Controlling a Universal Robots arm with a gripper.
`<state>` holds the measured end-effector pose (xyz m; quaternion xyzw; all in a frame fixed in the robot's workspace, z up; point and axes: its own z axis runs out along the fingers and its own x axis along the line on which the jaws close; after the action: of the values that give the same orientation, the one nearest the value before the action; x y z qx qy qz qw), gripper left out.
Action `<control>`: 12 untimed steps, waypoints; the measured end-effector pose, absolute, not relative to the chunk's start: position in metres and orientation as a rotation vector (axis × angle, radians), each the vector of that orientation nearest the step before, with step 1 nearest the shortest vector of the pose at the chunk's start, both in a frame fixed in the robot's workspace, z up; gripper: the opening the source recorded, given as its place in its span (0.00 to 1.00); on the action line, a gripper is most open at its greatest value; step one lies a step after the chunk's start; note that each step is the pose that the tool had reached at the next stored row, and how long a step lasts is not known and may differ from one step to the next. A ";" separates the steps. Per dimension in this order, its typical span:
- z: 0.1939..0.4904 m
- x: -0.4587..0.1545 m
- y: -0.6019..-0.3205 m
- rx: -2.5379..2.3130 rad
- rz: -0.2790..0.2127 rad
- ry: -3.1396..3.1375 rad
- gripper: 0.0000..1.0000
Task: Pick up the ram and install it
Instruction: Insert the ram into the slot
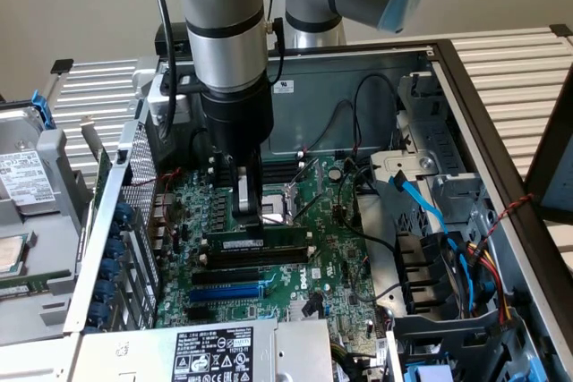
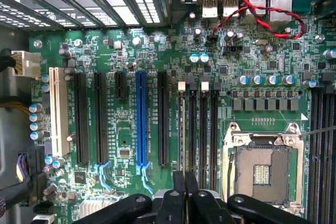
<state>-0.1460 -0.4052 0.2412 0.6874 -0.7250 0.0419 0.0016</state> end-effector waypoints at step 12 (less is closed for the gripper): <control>0.239 -0.146 -0.406 2.158 0.131 -2.275 0.12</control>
<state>-0.1461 -0.4056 0.2394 0.6875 -0.7250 0.0418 0.0015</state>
